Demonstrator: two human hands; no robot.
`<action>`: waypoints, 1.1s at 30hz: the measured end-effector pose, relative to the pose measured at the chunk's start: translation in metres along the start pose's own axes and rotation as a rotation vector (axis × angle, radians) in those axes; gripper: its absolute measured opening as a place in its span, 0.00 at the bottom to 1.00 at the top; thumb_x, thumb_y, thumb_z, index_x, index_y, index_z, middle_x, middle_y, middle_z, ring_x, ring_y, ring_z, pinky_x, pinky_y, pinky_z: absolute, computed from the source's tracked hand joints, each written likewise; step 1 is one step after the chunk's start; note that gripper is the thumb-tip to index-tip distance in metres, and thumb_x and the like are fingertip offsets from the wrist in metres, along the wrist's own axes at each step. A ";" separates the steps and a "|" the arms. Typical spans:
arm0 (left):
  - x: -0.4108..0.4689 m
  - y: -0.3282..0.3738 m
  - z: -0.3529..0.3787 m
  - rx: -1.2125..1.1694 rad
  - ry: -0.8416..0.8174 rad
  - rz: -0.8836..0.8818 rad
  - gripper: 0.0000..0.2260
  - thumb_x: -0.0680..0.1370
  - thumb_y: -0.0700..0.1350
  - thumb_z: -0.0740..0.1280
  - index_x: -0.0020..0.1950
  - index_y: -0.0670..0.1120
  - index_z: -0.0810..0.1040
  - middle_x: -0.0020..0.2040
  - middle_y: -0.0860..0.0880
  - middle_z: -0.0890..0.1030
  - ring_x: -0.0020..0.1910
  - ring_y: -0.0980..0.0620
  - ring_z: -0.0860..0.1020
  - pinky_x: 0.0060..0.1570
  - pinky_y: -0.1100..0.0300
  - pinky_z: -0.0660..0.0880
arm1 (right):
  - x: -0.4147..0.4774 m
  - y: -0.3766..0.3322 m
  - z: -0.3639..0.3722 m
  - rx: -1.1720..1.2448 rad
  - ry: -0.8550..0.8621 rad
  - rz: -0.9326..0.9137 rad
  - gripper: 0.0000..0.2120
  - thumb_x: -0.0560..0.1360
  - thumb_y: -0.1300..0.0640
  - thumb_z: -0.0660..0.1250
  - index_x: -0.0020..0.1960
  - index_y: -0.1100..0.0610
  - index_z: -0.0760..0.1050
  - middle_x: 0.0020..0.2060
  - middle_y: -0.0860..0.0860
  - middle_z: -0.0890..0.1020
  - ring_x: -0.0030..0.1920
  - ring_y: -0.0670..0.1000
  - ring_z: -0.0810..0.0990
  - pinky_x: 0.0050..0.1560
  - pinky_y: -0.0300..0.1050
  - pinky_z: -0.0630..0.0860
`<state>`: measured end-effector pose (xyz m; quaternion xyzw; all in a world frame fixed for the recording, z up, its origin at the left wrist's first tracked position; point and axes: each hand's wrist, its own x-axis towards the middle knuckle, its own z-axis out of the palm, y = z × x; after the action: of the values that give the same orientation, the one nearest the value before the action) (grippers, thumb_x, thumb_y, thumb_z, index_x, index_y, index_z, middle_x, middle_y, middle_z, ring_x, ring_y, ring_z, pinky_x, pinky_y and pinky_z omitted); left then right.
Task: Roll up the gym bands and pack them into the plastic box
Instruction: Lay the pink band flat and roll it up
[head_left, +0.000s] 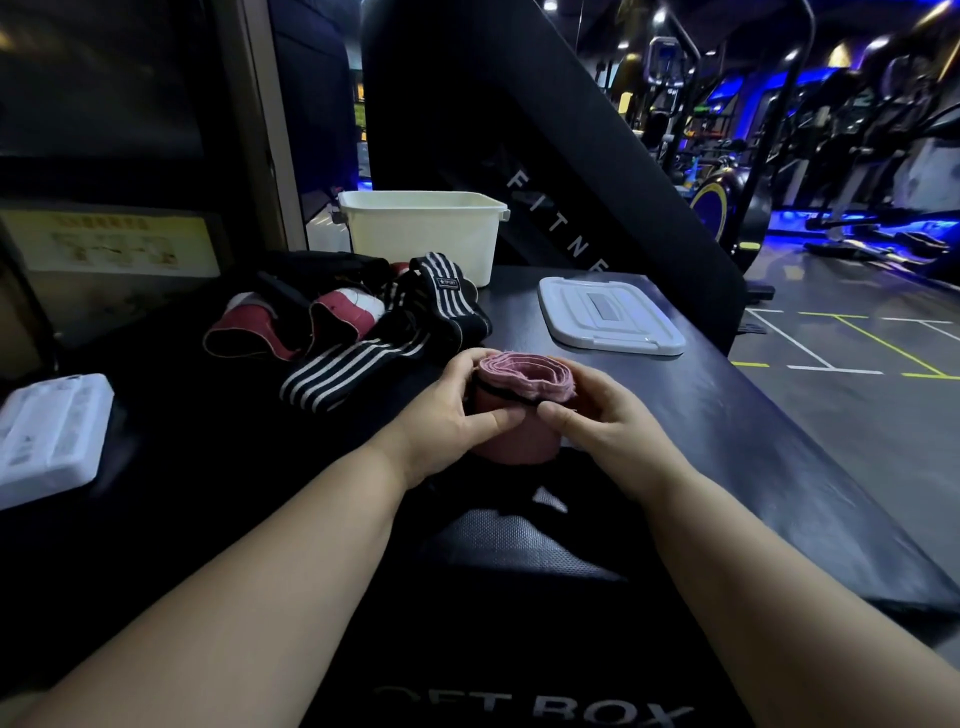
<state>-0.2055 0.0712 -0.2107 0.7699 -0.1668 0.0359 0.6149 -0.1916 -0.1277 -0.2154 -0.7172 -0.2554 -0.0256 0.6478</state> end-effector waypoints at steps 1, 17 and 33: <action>0.000 0.000 0.001 0.005 0.002 -0.001 0.25 0.68 0.50 0.73 0.62 0.58 0.69 0.60 0.53 0.79 0.61 0.56 0.77 0.65 0.52 0.74 | 0.000 0.000 0.000 0.004 -0.007 -0.003 0.23 0.72 0.60 0.72 0.67 0.57 0.73 0.59 0.51 0.82 0.61 0.47 0.79 0.62 0.41 0.74; 0.000 0.002 -0.001 -0.187 -0.044 -0.061 0.24 0.73 0.29 0.69 0.65 0.48 0.72 0.53 0.50 0.82 0.52 0.61 0.81 0.54 0.67 0.76 | 0.001 0.003 -0.008 0.087 -0.092 0.051 0.23 0.69 0.63 0.73 0.63 0.58 0.74 0.56 0.51 0.83 0.58 0.48 0.80 0.60 0.41 0.75; -0.001 0.005 -0.003 -0.213 -0.070 -0.046 0.22 0.72 0.28 0.69 0.61 0.48 0.75 0.51 0.51 0.82 0.51 0.62 0.80 0.52 0.68 0.75 | 0.002 0.003 -0.008 0.117 -0.108 0.073 0.26 0.62 0.68 0.75 0.59 0.57 0.76 0.46 0.47 0.85 0.47 0.44 0.82 0.45 0.35 0.76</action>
<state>-0.2080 0.0738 -0.2052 0.7047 -0.1735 -0.0230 0.6875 -0.1861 -0.1345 -0.2162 -0.6875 -0.2646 0.0516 0.6743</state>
